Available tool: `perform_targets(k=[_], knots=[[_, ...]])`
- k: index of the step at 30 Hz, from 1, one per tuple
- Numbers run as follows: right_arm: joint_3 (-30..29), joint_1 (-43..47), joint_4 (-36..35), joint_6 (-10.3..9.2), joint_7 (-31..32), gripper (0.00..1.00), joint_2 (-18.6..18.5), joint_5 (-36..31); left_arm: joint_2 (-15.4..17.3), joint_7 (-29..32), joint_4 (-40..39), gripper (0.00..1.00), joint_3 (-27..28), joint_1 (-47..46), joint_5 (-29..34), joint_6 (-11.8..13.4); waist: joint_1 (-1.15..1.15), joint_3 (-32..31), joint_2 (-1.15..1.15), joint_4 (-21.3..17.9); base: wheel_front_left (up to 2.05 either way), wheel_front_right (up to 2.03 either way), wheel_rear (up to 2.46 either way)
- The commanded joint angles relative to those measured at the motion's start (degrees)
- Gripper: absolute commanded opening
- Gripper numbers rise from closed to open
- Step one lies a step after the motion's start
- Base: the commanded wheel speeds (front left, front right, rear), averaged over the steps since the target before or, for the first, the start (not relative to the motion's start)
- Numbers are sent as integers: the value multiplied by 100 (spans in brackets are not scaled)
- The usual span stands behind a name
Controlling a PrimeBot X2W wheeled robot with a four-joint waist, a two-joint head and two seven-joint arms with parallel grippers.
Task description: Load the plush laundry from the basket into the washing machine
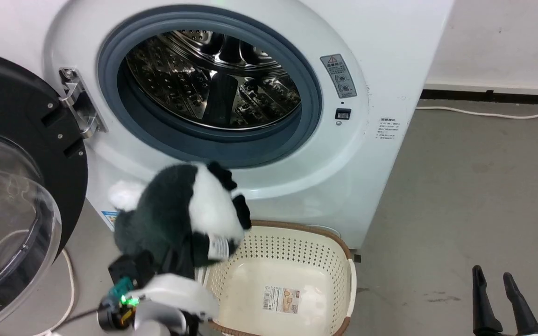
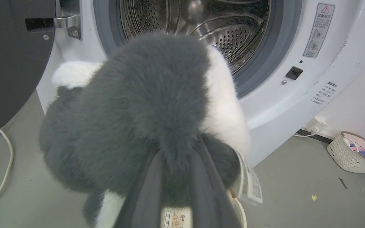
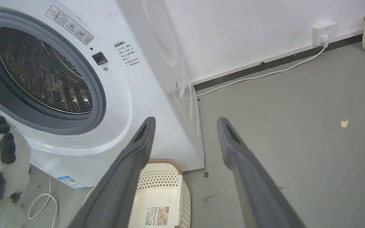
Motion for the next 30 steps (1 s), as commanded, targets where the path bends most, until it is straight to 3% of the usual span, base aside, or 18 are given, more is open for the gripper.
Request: perform_targets(k=[1,13,22,30], knots=[[18,1,-8,-4,-39,100,11,10,27,-38,-76,0,52,-233,80,-42,0,44,0,-37,0,0,0],[-39,-285,-222,-4,45,100,11,-69,149,-38,229,0,267,-1339,458,-188,0,544,0,-217,0,0,0],[-115,-707,-622,-4,236,100,11,-204,170,-38,946,0,433,-2768,873,-400,0,1550,0,-326,0,0,0],[-175,-910,-910,-4,367,100,11,-289,224,-38,1502,0,579,-3865,1033,-409,0,2239,0,-419,0,0,0]])
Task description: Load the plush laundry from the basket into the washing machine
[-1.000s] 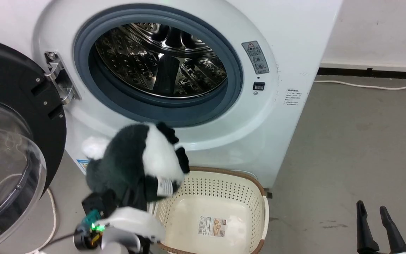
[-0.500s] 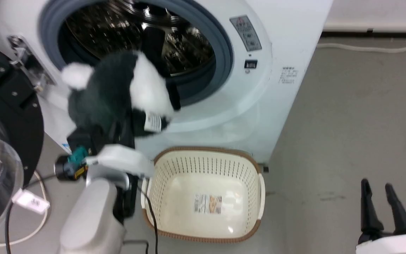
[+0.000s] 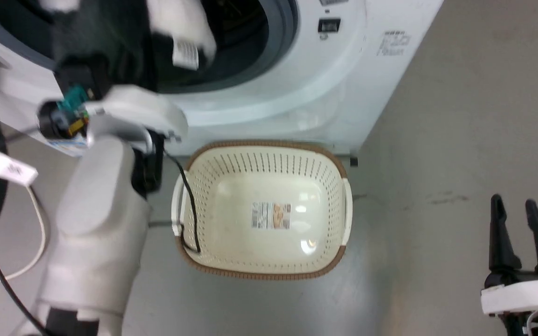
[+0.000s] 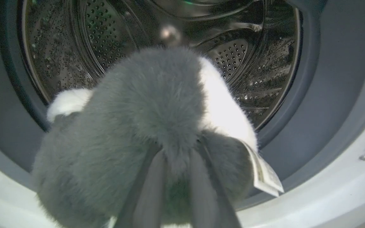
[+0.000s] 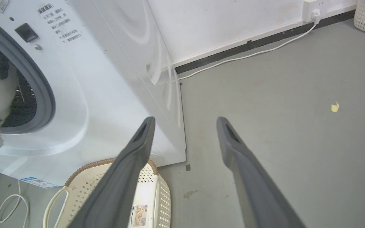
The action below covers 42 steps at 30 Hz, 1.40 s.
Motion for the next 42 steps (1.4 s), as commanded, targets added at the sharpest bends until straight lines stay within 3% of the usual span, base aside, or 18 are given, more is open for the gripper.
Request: perform_targets(k=[1,9,25,36,38,42], knots=[[-17,-90,-50,-4,12,100,9,-38,33,-38,-1,0,30,-150,48,-22,-1,235,0,-67,0,0,0],[-70,-251,-421,-4,122,100,-63,-40,205,-38,240,0,158,-1149,219,-30,-1,928,0,-235,0,0,0],[-174,-258,-1059,-4,167,100,-107,83,870,93,518,0,164,-3179,539,14,-1,2191,0,-620,0,0,0],[-204,-204,-1288,-4,165,100,-124,130,846,167,769,0,189,-3894,438,72,-1,2546,0,-660,0,0,0],[-211,-212,-1299,-4,172,100,-125,129,804,200,895,100,177,-3941,409,74,-1,2556,0,-651,0,0,0],[-206,-229,-1294,-4,182,100,-124,121,763,189,1112,100,162,-4008,351,37,-1,2543,0,-641,0,0,0]])
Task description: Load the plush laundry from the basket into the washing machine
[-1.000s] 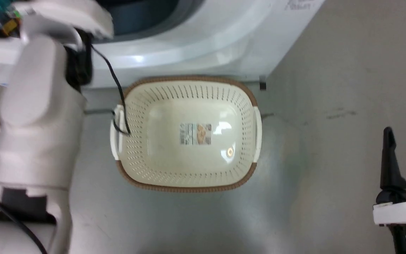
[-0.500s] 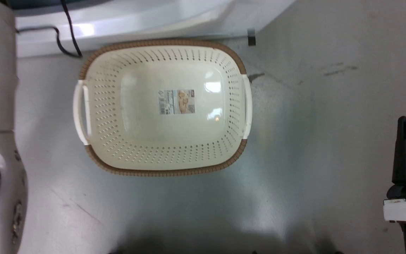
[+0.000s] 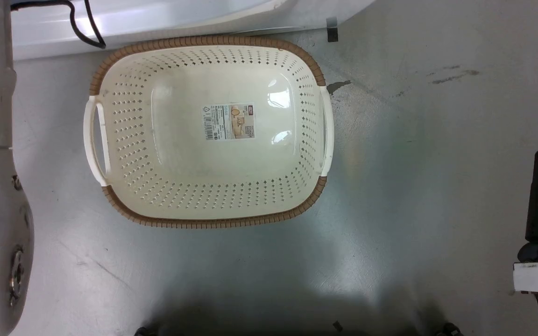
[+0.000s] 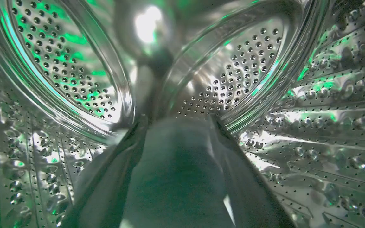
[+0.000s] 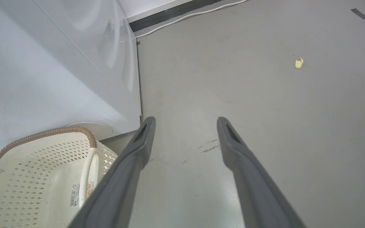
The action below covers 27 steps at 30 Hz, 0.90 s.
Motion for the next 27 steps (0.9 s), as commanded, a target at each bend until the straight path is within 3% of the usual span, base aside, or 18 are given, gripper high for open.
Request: perform_targets(k=[1,9,19,27], knots=[[-15,-29,-23,-4,7,100,-32,31,-3,-19,49,100,-6,-106,-20,-25,0,-11,0,6,0,0,0],[-24,-84,-15,-4,33,100,-66,5,-76,-113,407,100,-82,-146,-73,-145,0,-151,0,98,0,0,0],[-12,-146,21,-4,109,100,-134,-20,-389,-228,656,100,-252,337,-64,-351,0,-587,0,342,0,0,0],[1,-183,123,-4,199,100,-150,-45,-634,-235,110,100,-350,1275,143,-445,0,-1144,0,581,0,0,0]])
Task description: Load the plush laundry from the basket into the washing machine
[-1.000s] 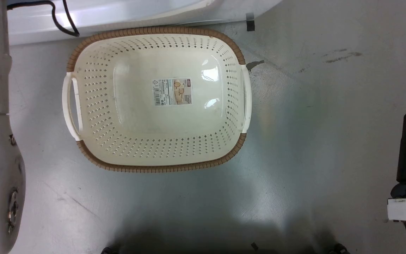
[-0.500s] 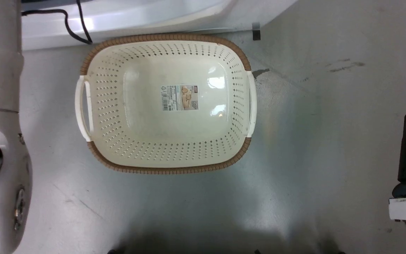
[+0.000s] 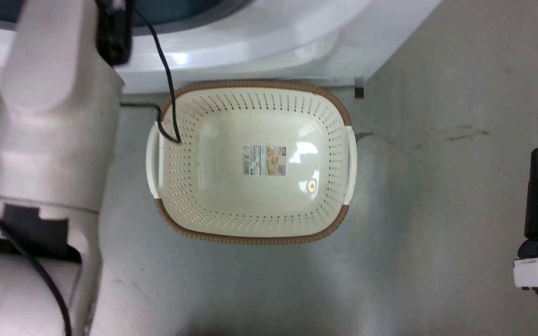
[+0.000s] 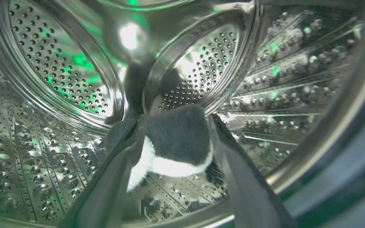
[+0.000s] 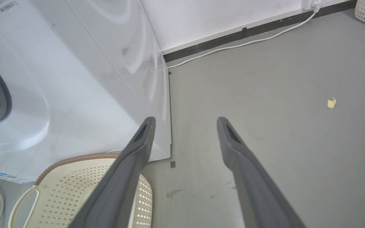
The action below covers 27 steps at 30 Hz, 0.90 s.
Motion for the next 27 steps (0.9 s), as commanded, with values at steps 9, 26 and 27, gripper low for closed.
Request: perform_targets(k=[9,26,27], knots=[[72,-35,229,-4,34,100,31,-33,-233,-30,-443,100,15,1245,175,-34,0,-794,0,195,0,0,0],[242,297,815,-4,-69,100,185,-49,-394,-30,-596,100,91,3070,188,-39,0,-2229,0,280,0,0,0],[256,325,852,-4,-81,100,191,-50,-392,-30,-639,100,124,3187,175,-33,0,-2319,0,282,0,0,0]])
